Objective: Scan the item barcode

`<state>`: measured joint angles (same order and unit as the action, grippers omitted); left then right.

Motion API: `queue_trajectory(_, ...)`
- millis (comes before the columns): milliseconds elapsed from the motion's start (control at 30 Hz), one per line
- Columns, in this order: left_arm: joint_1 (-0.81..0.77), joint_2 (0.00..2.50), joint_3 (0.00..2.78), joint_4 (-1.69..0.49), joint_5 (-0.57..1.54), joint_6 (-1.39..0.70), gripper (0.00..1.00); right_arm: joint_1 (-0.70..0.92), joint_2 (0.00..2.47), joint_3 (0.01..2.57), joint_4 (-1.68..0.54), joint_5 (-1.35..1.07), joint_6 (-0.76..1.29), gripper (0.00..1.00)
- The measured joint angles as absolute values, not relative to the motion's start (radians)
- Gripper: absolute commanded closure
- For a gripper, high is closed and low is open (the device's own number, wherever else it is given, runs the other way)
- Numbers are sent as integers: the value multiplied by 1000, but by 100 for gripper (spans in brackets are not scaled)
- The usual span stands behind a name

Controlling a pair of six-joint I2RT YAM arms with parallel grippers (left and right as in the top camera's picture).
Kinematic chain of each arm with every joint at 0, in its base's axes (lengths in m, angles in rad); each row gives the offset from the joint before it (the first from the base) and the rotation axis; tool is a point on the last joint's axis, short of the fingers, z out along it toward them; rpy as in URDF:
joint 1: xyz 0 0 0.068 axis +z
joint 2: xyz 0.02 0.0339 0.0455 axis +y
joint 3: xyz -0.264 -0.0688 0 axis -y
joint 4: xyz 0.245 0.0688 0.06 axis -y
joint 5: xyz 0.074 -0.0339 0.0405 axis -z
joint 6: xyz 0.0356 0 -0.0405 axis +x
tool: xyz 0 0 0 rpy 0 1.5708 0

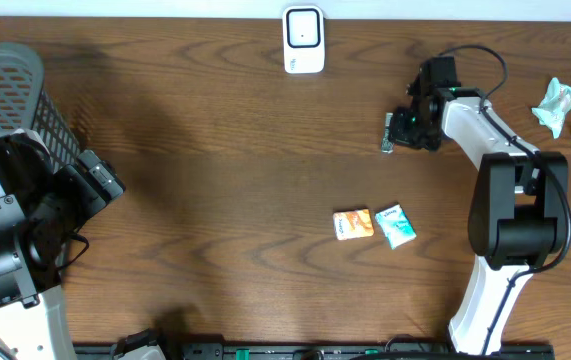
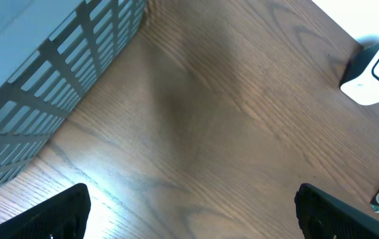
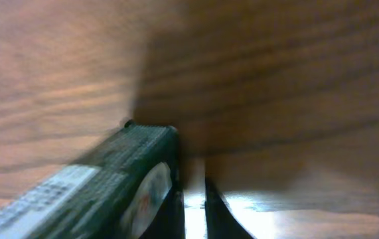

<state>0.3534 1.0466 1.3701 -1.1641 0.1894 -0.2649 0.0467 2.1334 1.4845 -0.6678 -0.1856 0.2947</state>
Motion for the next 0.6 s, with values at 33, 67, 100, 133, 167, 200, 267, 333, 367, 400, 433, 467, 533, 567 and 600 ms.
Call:
queue_trajectory(33, 353, 1047, 1370, -1164, 189, -265, 2, 46, 2132, 1485, -678, -182, 279, 93)
queue_trajectory(67, 353, 1047, 1370, -1164, 189, -265, 2, 46, 2132, 1485, -679, -182, 274, 93)
queue_trajectory(100, 353, 1047, 1370, -1164, 189, -265, 2, 47, 2132, 1485, -685, -182, 266, 93)
queue_trajectory(133, 353, 1047, 1370, -1164, 189, -265, 2, 47, 2132, 1485, -687, -181, 260, 92)
queue_trajectory(167, 353, 1047, 1370, -1164, 189, -265, 2, 48, 2132, 1485, -687, -181, 256, 91)
queue_trajectory(200, 353, 1047, 1370, -1164, 189, -265, 2, 48, 2132, 1485, -687, -182, 252, 91)
queue_trajectory(267, 353, 1047, 1370, -1164, 189, -265, 2, 48, 2132, 1485, -687, -183, 249, 91)
queue_trajectory(333, 353, 1047, 1370, -1164, 189, -265, 2, 48, 2132, 1485, -687, -185, 247, 90)
queue_trajectory(367, 353, 1047, 1370, -1164, 189, -265, 3, 48, 2132, 1485, -687, -187, 246, 89)
queue_trajectory(400, 353, 1047, 1370, -1164, 189, -265, 2, 48, 2132, 1485, -687, -194, 244, 89)
queue_trajectory(433, 353, 1047, 1370, -1164, 189, -265, 2, 48, 2132, 1485, -688, -202, 244, 88)
queue_trajectory(467, 353, 1047, 1370, -1164, 189, -265, 2, 48, 2132, 1486, -688, -211, 244, 88)
queue_trajectory(533, 353, 1047, 1370, -1164, 189, -265, 2, 48, 2132, 1486, -689, -243, 244, 88)
queue_trajectory(567, 353, 1047, 1370, -1164, 189, -265, 2, 49, 2132, 1487, -692, -258, 243, 89)
queue_trajectory(600, 353, 1047, 1370, -1164, 189, -265, 2, 49, 2133, 1490, -696, -280, 244, 91)
